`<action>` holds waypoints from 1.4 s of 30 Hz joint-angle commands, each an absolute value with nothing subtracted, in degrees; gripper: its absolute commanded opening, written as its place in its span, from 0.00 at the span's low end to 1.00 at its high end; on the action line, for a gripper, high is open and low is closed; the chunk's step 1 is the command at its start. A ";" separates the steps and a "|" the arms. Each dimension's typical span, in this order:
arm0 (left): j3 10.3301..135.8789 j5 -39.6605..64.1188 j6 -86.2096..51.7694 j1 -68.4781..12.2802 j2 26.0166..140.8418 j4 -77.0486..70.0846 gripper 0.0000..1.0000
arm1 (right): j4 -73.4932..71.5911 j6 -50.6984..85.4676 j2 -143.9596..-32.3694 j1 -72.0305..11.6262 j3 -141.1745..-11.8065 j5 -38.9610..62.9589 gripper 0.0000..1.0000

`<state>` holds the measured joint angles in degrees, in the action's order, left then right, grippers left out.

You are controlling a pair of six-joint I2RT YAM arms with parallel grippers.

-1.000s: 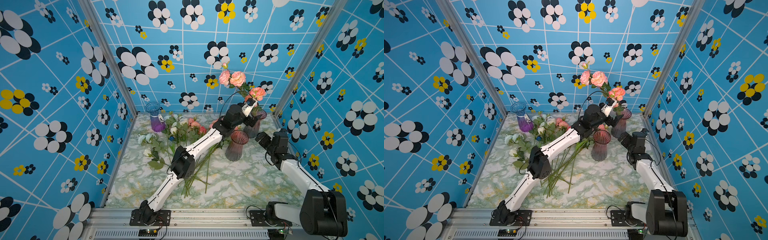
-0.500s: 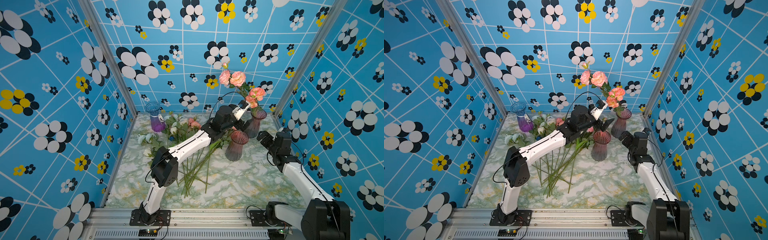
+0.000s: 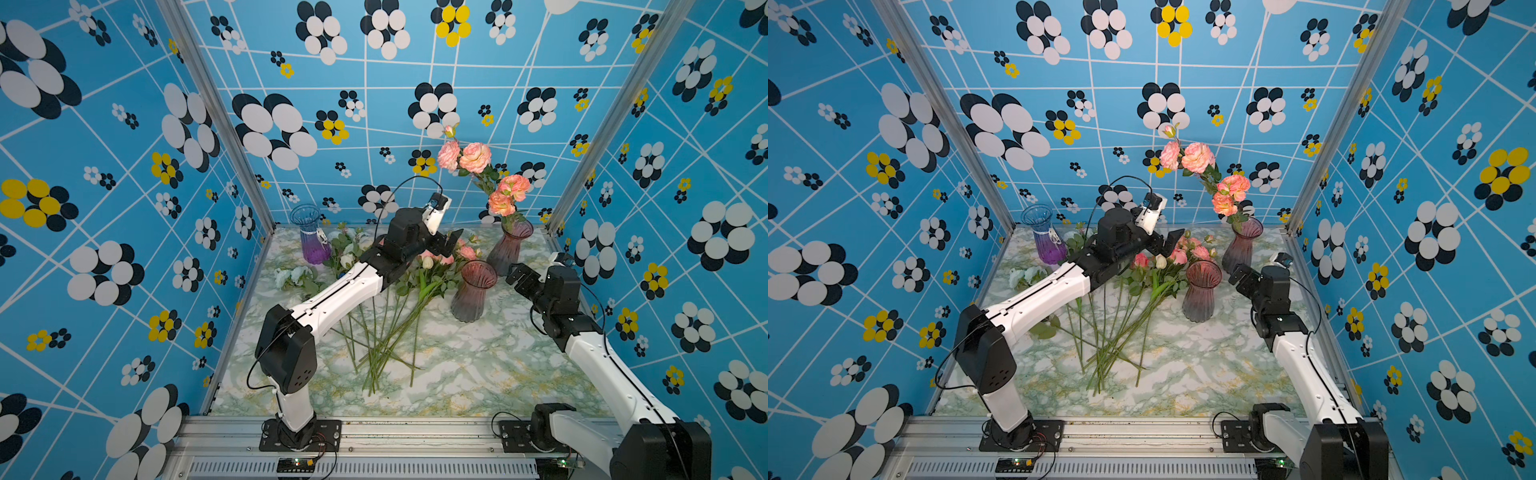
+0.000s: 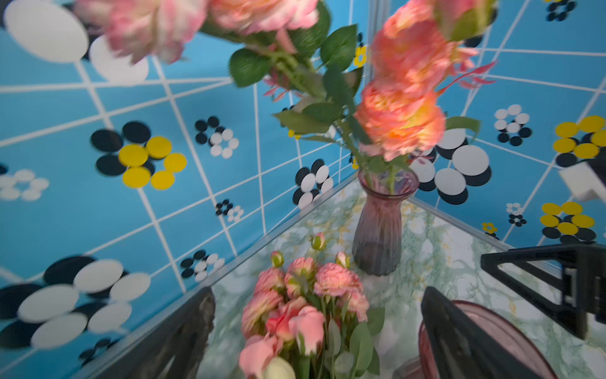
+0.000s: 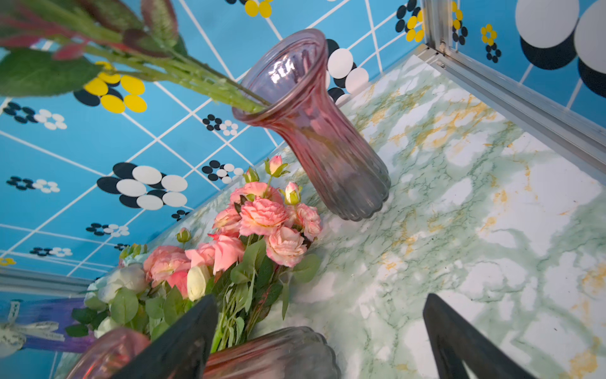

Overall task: Place the pink flowers into the vase
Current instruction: Pick up the flower at the center of the board.

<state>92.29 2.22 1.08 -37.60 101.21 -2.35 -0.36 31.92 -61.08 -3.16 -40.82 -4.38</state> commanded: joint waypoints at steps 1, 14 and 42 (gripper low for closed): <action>91.20 -1.92 -4.92 -34.69 99.76 14.21 1.00 | 1.63 28.48 -59.88 -3.93 -41.97 -5.97 0.99; 78.71 4.41 -20.11 -29.13 101.63 22.44 0.84 | 5.09 23.92 -55.79 -6.16 -44.47 -7.28 0.99; 76.22 8.55 -23.86 -28.40 113.52 20.62 0.44 | 4.85 23.16 -55.05 -8.06 -43.46 -6.37 0.99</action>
